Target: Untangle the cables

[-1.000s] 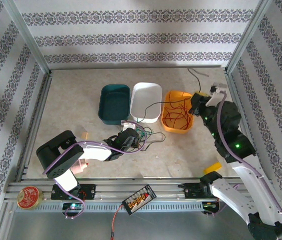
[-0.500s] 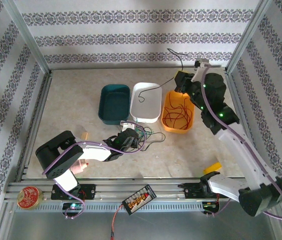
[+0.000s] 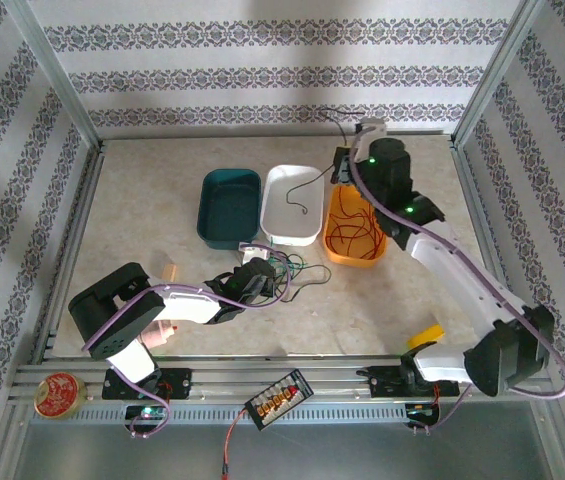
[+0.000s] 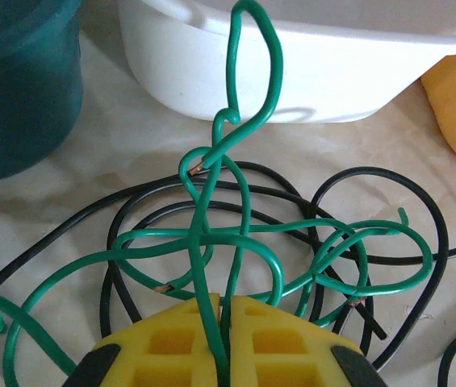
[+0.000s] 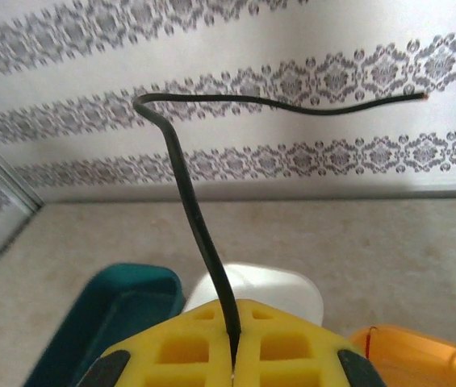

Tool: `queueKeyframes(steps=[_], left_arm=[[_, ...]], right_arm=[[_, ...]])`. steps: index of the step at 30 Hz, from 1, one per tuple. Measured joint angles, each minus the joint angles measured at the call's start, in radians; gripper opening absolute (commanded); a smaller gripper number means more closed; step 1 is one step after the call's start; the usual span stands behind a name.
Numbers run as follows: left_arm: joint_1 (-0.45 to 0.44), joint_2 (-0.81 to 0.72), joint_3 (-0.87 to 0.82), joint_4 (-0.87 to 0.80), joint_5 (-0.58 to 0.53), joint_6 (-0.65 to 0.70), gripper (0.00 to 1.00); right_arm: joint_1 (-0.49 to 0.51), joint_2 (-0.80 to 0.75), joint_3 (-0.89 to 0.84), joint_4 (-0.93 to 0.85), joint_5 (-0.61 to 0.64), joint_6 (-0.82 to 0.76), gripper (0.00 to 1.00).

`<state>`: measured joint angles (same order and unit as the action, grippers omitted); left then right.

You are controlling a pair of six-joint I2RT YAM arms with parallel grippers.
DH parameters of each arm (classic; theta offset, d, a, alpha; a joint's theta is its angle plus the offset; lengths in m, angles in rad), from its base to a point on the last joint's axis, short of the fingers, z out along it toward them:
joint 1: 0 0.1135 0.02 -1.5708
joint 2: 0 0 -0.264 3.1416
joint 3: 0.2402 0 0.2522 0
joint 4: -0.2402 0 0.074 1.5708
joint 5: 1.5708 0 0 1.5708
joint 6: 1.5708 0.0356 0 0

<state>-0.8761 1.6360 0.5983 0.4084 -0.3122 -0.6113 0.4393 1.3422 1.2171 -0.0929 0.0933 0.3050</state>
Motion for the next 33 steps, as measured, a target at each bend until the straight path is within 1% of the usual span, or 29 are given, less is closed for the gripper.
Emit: queueKeyframes(steps=[6, 12, 16, 22, 24, 26, 28, 30, 33], left_arm=[[0.000, 0.000, 0.000, 0.000, 0.000, 0.000, 0.00], [0.000, 0.000, 0.000, 0.000, 0.000, 0.000, 0.00], [0.000, 0.000, 0.000, 0.000, 0.000, 0.000, 0.00], [0.000, 0.000, 0.000, 0.000, 0.000, 0.000, 0.00], [0.000, 0.000, 0.000, 0.000, 0.000, 0.000, 0.00], [0.000, 0.000, 0.000, 0.000, 0.000, 0.000, 0.00], [0.000, 0.000, 0.000, 0.000, 0.000, 0.000, 0.00], [0.000, 0.000, 0.000, 0.000, 0.000, 0.000, 0.00], [0.000, 0.000, 0.000, 0.000, 0.000, 0.000, 0.00]], right_arm=[[0.054, 0.179, 0.002, -0.076, 0.091, -0.042, 0.00], [0.068, 0.366, 0.061, -0.196, 0.124, -0.044, 0.00], [0.069, 0.447, 0.115, -0.243, 0.112, -0.043, 0.01], [0.068, 0.549, 0.190, -0.273, 0.055, -0.034, 0.05], [0.067, 0.581, 0.207, -0.275, 0.024, -0.017, 0.09], [0.060, 0.605, 0.215, -0.278, -0.010, -0.001, 0.18], [0.060, 0.618, 0.216, -0.282, -0.048, 0.012, 0.32], [0.060, 0.618, 0.216, -0.286, -0.069, 0.029, 0.43], [0.060, 0.603, 0.214, -0.285, -0.085, 0.043, 0.53]])
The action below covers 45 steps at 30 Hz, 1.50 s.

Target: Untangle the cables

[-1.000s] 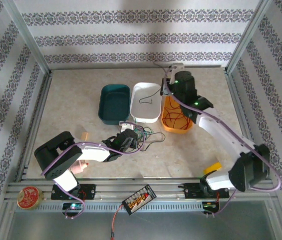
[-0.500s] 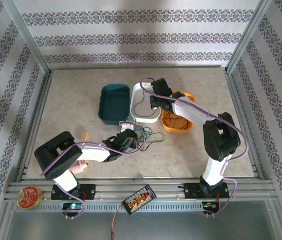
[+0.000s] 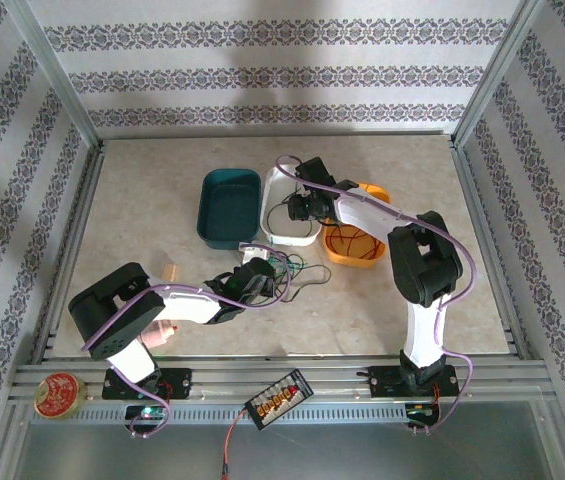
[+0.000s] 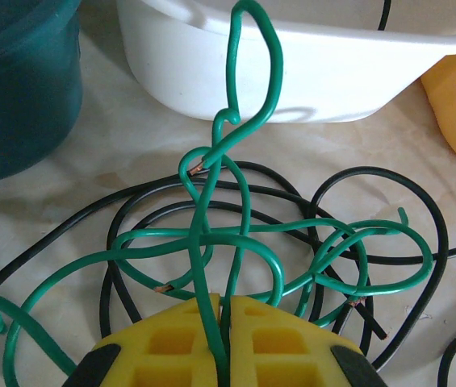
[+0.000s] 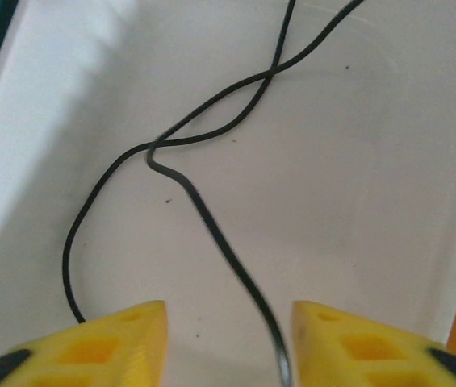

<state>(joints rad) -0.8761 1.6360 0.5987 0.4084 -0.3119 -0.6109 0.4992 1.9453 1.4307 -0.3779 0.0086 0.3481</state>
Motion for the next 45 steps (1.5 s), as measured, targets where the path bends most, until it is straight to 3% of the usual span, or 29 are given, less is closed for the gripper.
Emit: queueKeyframes(steps=[4, 13, 21, 30, 45], left_arm=[[0.000, 0.000, 0.000, 0.000, 0.000, 0.000, 0.00], [0.000, 0.000, 0.000, 0.000, 0.000, 0.000, 0.00], [0.000, 0.004, 0.009, -0.005, 0.001, 0.000, 0.00], [0.000, 0.008, 0.013, -0.006, 0.003, 0.000, 0.00], [0.000, 0.008, 0.013, -0.008, 0.003, 0.000, 0.00]], right_arm=[[0.000, -0.083, -0.032, 0.001, -0.001, 0.014, 0.62], [0.004, -0.465, -0.273, 0.024, -0.005, 0.021, 0.63], [0.048, -0.669, -0.608, 0.000, -0.193, 0.070, 0.64], [0.049, -0.655, -0.719, -0.031, -0.204, 0.077, 0.64], [0.137, -0.449, -0.718, 0.030, -0.003, 0.092, 0.55]])
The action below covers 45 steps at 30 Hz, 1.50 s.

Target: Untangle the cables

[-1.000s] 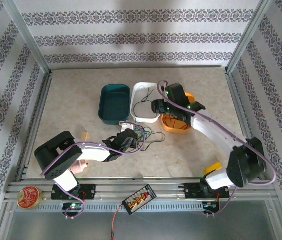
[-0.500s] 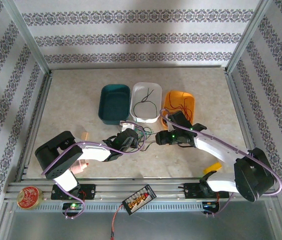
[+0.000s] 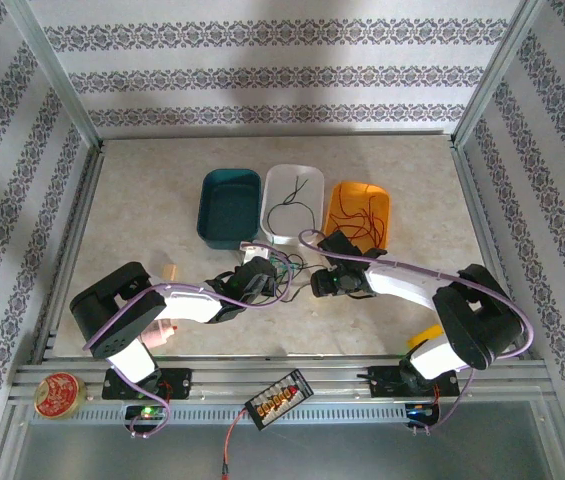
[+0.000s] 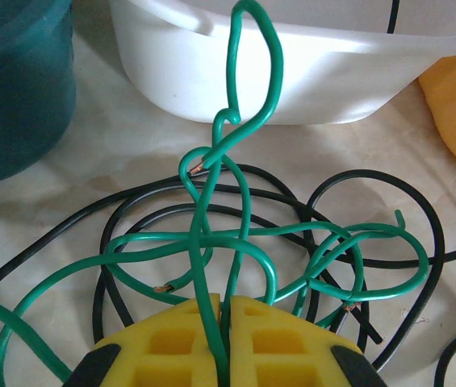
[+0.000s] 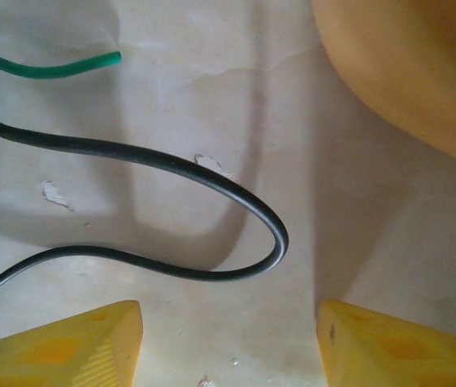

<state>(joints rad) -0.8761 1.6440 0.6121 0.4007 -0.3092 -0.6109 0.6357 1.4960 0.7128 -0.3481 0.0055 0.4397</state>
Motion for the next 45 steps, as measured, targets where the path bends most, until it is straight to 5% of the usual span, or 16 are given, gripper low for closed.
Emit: queueKeyframes(steps=[6, 27, 30, 36, 45], left_arm=[[0.000, 0.000, 0.000, -0.001, 0.000, 0.000, 0.00], [0.000, 0.005, 0.011, -0.013, 0.001, 0.000, 0.00], [0.000, 0.005, 0.011, -0.013, 0.001, 0.000, 0.00], [0.000, 0.005, 0.011, -0.013, 0.001, 0.000, 0.00], [0.000, 0.005, 0.011, -0.013, 0.001, 0.000, 0.00]], right_arm=[[0.042, 0.035, 0.021, -0.013, 0.104, 0.003, 0.54], [-0.006, 0.058, 0.055, 0.090, 0.121, 0.006, 0.54], [-0.006, 0.092, 0.056, 0.101, 0.122, 0.005, 0.43], [-0.002, 0.100, 0.056, 0.118, 0.142, 0.011, 0.00], [0.066, -0.104, 0.028, 0.113, 0.220, 0.030, 0.00]])
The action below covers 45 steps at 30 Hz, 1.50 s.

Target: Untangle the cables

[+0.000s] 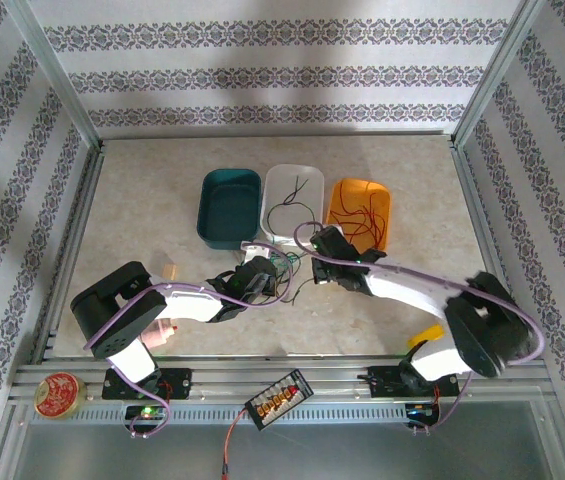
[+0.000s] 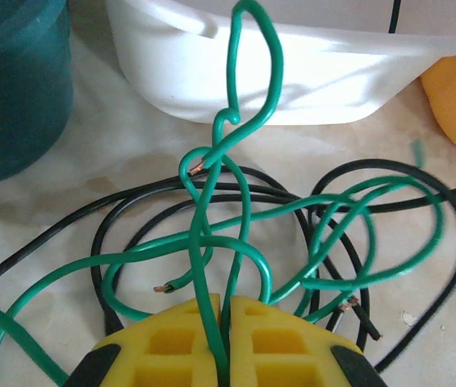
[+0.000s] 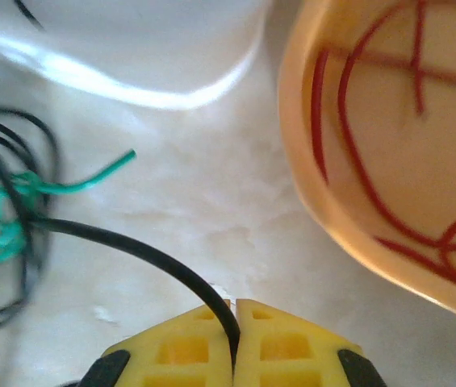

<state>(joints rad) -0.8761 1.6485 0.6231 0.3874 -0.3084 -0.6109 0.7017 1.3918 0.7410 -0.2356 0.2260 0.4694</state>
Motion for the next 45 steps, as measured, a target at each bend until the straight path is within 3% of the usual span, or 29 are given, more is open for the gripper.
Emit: queueKeyframes(steps=[6, 14, 18, 21, 27, 32, 45], left_arm=[[0.000, 0.001, 0.003, -0.004, 0.000, 0.000, 0.00], [0.000, 0.008, 0.012, -0.009, 0.000, 0.000, 0.00], [0.000, 0.008, 0.012, -0.009, 0.000, 0.000, 0.00], [0.000, 0.008, 0.012, -0.009, 0.000, 0.000, 0.00], [0.000, 0.008, 0.012, -0.009, 0.000, 0.000, 0.00], [0.000, 0.008, 0.011, -0.009, 0.000, 0.000, 0.00], [0.000, 0.007, 0.008, -0.006, -0.004, 0.000, 0.00]], right_arm=[[0.016, -0.291, 0.020, -0.014, 0.129, -0.005, 0.00], [0.006, -0.497, 0.138, -0.026, 0.314, -0.098, 0.00], [-0.043, -0.564, 0.200, -0.014, 0.330, -0.131, 0.00], [-0.106, -0.570, 0.251, -0.014, 0.274, -0.137, 0.00], [-0.226, -0.474, 0.317, -0.014, 0.098, -0.124, 0.00], [-0.293, -0.298, 0.343, -0.010, -0.029, -0.099, 0.00], [-0.286, 0.140, 0.500, -0.030, -0.079, -0.129, 0.03]])
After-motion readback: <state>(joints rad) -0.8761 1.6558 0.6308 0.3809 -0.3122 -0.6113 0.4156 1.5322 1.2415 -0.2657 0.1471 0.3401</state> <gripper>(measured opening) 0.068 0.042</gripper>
